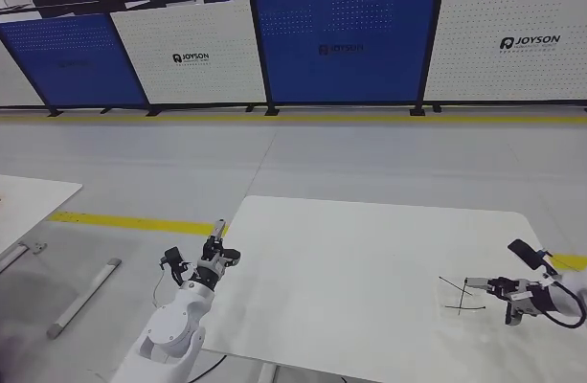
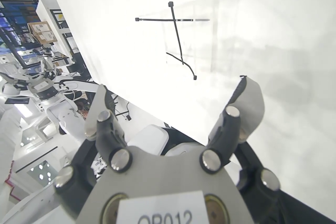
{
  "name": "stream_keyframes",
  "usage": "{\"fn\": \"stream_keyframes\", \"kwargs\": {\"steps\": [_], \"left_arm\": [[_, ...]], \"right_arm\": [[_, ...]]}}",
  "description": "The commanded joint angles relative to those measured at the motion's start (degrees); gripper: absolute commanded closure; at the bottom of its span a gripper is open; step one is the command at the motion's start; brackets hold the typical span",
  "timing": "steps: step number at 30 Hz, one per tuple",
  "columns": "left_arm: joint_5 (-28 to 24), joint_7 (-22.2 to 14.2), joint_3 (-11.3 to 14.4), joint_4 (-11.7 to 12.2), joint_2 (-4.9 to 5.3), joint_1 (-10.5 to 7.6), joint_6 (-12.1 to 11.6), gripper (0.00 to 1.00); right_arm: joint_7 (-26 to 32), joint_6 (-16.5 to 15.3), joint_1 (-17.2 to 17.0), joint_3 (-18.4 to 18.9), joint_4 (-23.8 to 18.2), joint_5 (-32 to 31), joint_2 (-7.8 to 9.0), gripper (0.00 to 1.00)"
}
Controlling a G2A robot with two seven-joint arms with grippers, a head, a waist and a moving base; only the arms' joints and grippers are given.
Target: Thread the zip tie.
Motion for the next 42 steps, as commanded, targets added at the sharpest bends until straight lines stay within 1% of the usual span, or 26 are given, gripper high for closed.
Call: {"fn": "stream_keyframes", "kwargs": {"steps": [1, 3, 6, 8, 14, 17, 21, 23, 25, 26, 27, 28, 30, 32, 33, 34, 36, 37, 42], "left_arm": [[0.00, 0.00, 0.00, 0.00, 0.00, 0.00, 0.00, 0.00], [0.00, 0.00, 0.00, 0.00, 0.00, 0.00, 0.00, 0.00], [0.00, 0.00, 0.00, 0.00, 0.00, 0.00, 0.00, 0.00], [0.00, 0.00, 0.00, 0.00, 0.00, 0.00, 0.00, 0.00], [0.00, 0.00, 0.00, 0.00, 0.00, 0.00, 0.00, 0.00], [0.00, 0.00, 0.00, 0.00, 0.00, 0.00, 0.00, 0.00], [0.00, 0.00, 0.00, 0.00, 0.00, 0.00, 0.00, 0.00], [0.00, 0.00, 0.00, 0.00, 0.00, 0.00, 0.00, 0.00], [0.00, 0.00, 0.00, 0.00, 0.00, 0.00, 0.00, 0.00], [0.00, 0.00, 0.00, 0.00, 0.00, 0.00, 0.00, 0.00], [0.00, 0.00, 0.00, 0.00, 0.00, 0.00, 0.00, 0.00], [0.00, 0.00, 0.00, 0.00, 0.00, 0.00, 0.00, 0.00], [0.00, 0.00, 0.00, 0.00, 0.00, 0.00, 0.00, 0.00], [0.00, 0.00, 0.00, 0.00, 0.00, 0.00, 0.00, 0.00], [0.00, 0.00, 0.00, 0.00, 0.00, 0.00, 0.00, 0.00], [0.00, 0.00, 0.00, 0.00, 0.00, 0.00, 0.00, 0.00], [0.00, 0.00, 0.00, 0.00, 0.00, 0.00, 0.00, 0.00], [0.00, 0.00, 0.00, 0.00, 0.00, 0.00, 0.00, 0.00], [0.00, 0.00, 0.00, 0.00, 0.00, 0.00, 0.00, 0.00]], "right_arm": [[-0.61, -1.15, -0.44, -0.39, -0.33, -0.16, -0.05, 0.00], [-0.06, -3.00, -0.53, -0.55, -0.13, 0.85, -0.10, 0.00], [1.00, -4.49, 0.19, -1.65, 0.31, 0.58, -0.26, 0.00], [1.22, -5.35, 0.53, -1.65, 1.18, 1.68, -0.34, 0.00], [1.22, -5.35, 0.53, -1.65, 1.18, 1.68, -0.34, 0.00], [0.01, -5.47, -0.10, -1.96, 0.78, 1.12, -0.36, 0.00], [0.26, -5.81, -0.49, -0.70, 0.87, 1.79, 0.03, 0.00], [0.23, -5.29, -0.98, -0.08, 0.55, 1.26, 0.32, 0.00], [0.43, -4.56, -1.42, 0.18, 0.04, 0.58, 0.55, 0.42], [0.63, -4.43, -1.55, 0.29, 0.08, 0.58, 0.62, 0.54], [0.86, -4.22, -1.60, 0.35, 0.20, 0.48, 0.69, 0.56], [1.18, -4.04, -1.58, 0.29, 0.27, 0.14, 0.75, 0.60], [1.43, -3.36, -1.45, 0.12, 0.65, -0.24, 0.80, 0.64], [1.45, -2.89, -1.24, -0.20, 1.32, -0.16, 0.78, 0.65], [1.45, -2.65, -1.06, -0.46, 1.67, -0.16, 0.78, 0.67], [1.45, -2.44, -0.82, -0.77, 2.03, -0.28, 0.77, 0.71], [1.45, -2.23, -0.11, -1.52, 3.16, -0.19, 0.70, 0.70], [1.45, -2.17, 0.21, -1.87, 3.68, -0.12, 0.66, 0.73], [1.45, -1.45, 1.93, -3.50, 5.77, -0.51, 0.55, 0.73]]}}
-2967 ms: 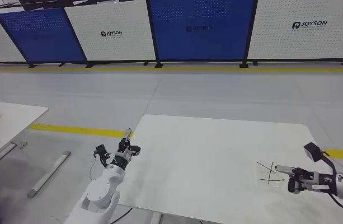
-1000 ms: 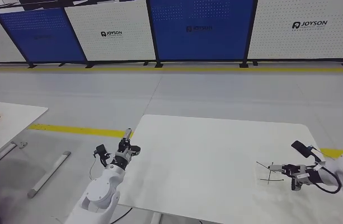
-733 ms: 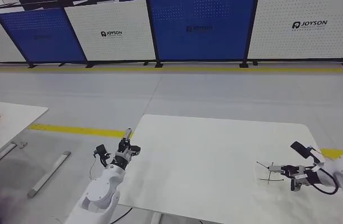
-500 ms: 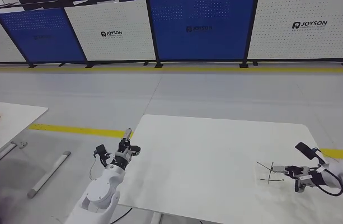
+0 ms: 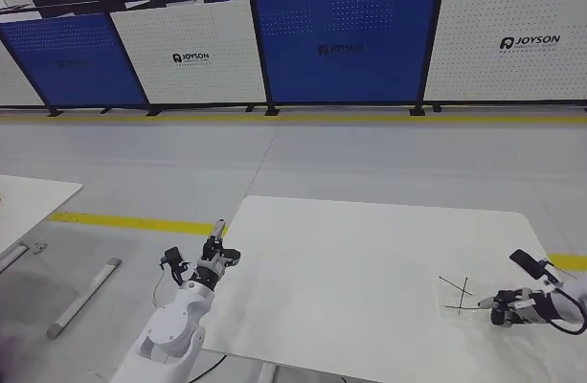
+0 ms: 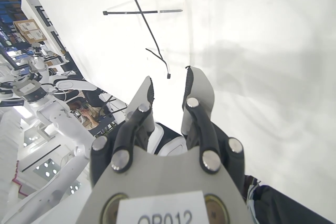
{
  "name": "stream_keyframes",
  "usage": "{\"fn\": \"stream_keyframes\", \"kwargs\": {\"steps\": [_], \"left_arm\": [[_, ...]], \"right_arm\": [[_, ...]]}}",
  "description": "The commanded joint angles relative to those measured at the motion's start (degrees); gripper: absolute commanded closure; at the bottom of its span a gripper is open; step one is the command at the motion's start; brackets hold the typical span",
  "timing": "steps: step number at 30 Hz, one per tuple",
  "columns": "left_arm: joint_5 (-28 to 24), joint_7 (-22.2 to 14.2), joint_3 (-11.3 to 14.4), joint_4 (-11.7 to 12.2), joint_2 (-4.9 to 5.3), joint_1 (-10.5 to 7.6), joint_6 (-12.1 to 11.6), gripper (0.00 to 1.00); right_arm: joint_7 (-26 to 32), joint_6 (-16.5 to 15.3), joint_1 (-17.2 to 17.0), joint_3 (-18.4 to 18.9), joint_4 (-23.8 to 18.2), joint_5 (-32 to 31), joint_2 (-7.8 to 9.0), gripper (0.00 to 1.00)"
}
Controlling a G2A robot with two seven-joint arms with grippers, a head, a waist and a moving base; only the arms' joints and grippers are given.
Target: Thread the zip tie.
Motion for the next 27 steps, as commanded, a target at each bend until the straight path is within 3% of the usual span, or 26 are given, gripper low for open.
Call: {"fn": "stream_keyframes", "kwargs": {"steps": [1, 10, 27], "left_arm": [[0.00, 0.00, 0.00, 0.00, 0.00, 0.00, 0.00, 0.00], [0.00, 0.00, 0.00, 0.00, 0.00, 0.00, 0.00, 0.00], [0.00, 0.00, 0.00, 0.00, 0.00, 0.00, 0.00, 0.00]], "right_arm": [[0.00, 0.33, 0.62, -0.52, 0.66, -0.30, -0.01, 0.73], [0.00, 0.88, 2.39, -2.49, 1.41, -0.84, -0.24, 0.79], [0.00, 1.38, 4.82, -5.77, 2.50, -1.70, -0.64, 0.80]]}}
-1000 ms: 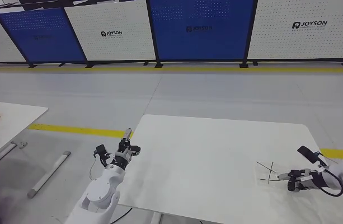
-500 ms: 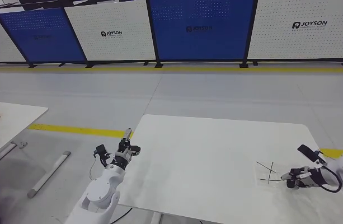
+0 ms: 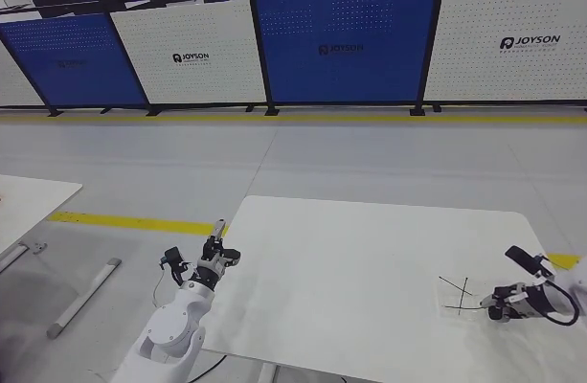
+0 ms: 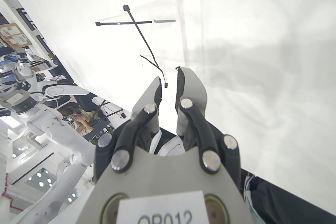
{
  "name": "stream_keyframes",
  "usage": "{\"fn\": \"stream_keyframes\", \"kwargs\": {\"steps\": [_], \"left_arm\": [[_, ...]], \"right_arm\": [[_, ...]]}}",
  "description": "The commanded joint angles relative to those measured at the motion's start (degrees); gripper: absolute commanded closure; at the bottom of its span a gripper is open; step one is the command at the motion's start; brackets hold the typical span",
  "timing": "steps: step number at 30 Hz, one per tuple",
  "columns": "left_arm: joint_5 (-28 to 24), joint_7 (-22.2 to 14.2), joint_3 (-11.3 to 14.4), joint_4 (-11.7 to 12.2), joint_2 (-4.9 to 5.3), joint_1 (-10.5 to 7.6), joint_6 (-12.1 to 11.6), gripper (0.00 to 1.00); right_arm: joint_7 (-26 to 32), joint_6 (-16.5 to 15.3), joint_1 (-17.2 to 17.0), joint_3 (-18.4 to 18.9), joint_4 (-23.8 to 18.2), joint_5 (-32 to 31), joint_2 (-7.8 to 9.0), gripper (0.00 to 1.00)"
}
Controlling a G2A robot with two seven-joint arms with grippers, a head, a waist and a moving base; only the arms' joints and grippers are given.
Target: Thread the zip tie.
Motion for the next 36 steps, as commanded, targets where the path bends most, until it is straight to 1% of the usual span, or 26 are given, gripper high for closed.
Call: {"fn": "stream_keyframes", "kwargs": {"steps": [1, 2, 3, 4, 5, 7, 9, 11, 13, 16, 17, 22, 26, 34, 36], "left_arm": [[0.00, 0.00, 0.00, 0.00, 0.00, 0.00, 0.00, 0.00], [0.00, 0.00, 0.00, 0.00, 0.00, 0.00, 0.00, 0.00], [0.00, 0.00, 0.00, 0.00, 0.00, 0.00, 0.00, 0.00], [0.00, 0.00, 0.00, 0.00, 0.00, 0.00, 0.00, 0.00], [0.00, 0.00, 0.00, 0.00, 0.00, 0.00, 0.00, 0.00], [0.00, 0.00, 0.00, 0.00, 0.00, 0.00, 0.00, 0.00], [0.00, 0.00, 0.00, 0.00, 0.00, 0.00, 0.00, 0.00], [0.00, 0.00, 0.00, 0.00, 0.00, 0.00, 0.00, 0.00], [0.00, 0.00, 0.00, 0.00, 0.00, 0.00, 0.00, 0.00], [0.00, 0.00, 0.00, 0.00, 0.00, 0.00, 0.00, 0.00], [0.00, 0.00, 0.00, 0.00, 0.00, 0.00, 0.00, 0.00], [0.00, 0.00, 0.00, 0.00, 0.00, 0.00, 0.00, 0.00], [0.00, 0.00, 0.00, 0.00, 0.00, 0.00, 0.00, 0.00], [0.00, 0.00, 0.00, 0.00, 0.00, 0.00, 0.00, 0.00], [0.00, 0.00, 0.00, 0.00, 0.00, 0.00, 0.00, 0.00]], "right_arm": [[0.00, 0.14, 0.26, -0.34, 0.03, -0.12, -0.01, 0.79], [0.00, 0.21, 0.38, -0.51, 0.05, -0.25, -0.01, 0.81], [-0.07, 0.46, 0.55, -0.55, 0.12, -0.44, -0.01, 0.81], [-0.30, 0.64, 0.63, -0.58, 0.04, -0.58, -0.02, 0.87], [-0.39, 0.71, 0.61, -0.62, -0.04, -0.65, -0.03, 0.95], [-0.31, 0.69, 0.56, -0.58, -0.19, -0.66, 0.01, 0.91], [-0.25, 0.79, 0.51, -0.62, -0.30, -0.94, 0.04, 0.90], [-0.13, 0.93, 0.49, -0.75, -0.53, -1.17, 0.04, 0.85], [-0.06, 1.00, 0.49, -0.87, -0.69, -1.30, 0.03, 0.85], [0.00, 0.93, 0.53, -0.95, -0.75, -1.29, 0.01, 0.81], [0.00, 0.88, 0.55, -0.97, -0.73, -1.25, 0.00, 0.78], [0.00, 0.99, 0.63, -1.15, -0.91, -1.27, -0.04, 0.78], [0.00, 1.24, 0.74, -1.60, -1.18, -1.60, -0.14, 0.81], [0.00, 0.88, 0.83, -2.33, -1.23, -1.69, -0.16, 0.80], [0.00, 0.74, 0.72, -2.39, -1.41, -1.68, -0.09, 0.82]]}}
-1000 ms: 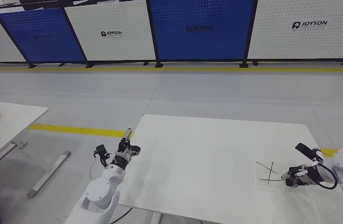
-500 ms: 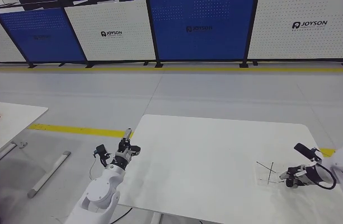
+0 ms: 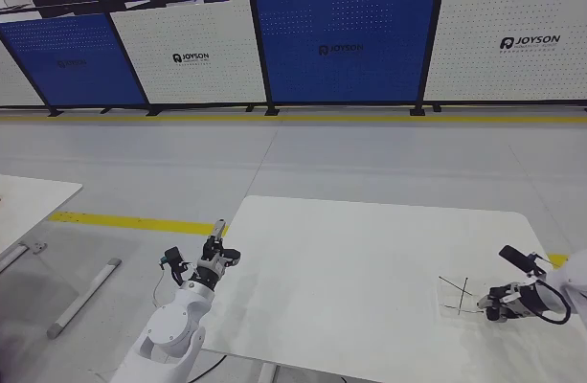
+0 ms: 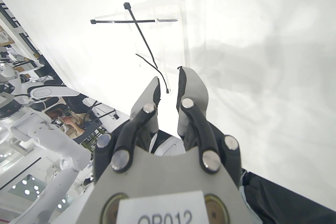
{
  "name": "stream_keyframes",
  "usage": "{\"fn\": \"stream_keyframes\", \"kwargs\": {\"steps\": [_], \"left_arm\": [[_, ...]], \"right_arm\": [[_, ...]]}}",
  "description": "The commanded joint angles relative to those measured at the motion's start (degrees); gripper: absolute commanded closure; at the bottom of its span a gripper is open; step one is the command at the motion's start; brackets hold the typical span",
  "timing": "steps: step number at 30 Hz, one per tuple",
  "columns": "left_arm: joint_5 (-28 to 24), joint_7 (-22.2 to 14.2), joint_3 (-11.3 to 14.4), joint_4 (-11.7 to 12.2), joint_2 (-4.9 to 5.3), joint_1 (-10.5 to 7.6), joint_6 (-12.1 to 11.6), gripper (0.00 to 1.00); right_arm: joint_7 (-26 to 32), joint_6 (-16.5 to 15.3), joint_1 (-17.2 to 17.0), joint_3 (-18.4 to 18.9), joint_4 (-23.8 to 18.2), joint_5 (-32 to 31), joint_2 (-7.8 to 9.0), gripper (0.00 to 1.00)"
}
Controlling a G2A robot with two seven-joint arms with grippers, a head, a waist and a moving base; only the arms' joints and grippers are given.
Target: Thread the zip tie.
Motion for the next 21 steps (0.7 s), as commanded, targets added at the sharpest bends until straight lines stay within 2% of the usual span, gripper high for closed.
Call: {"fn": "stream_keyframes", "kwargs": {"steps": [1, 13, 21], "left_arm": [[0.00, 0.00, 0.00, 0.00, 0.00, 0.00, 0.00, 0.00], [0.00, 0.00, 0.00, 0.00, 0.00, 0.00, 0.00, 0.00], [0.00, 0.00, 0.00, 0.00, 0.00, 0.00, 0.00, 0.00]], "right_arm": [[0.00, -0.06, -0.09, -0.01, -0.16, 0.03, 0.08, 0.82], [0.00, 0.40, -0.20, -0.97, -1.52, -0.53, 0.48, 0.82], [0.00, 0.78, 0.30, -1.84, -1.47, -0.45, 0.64, 0.87]]}}
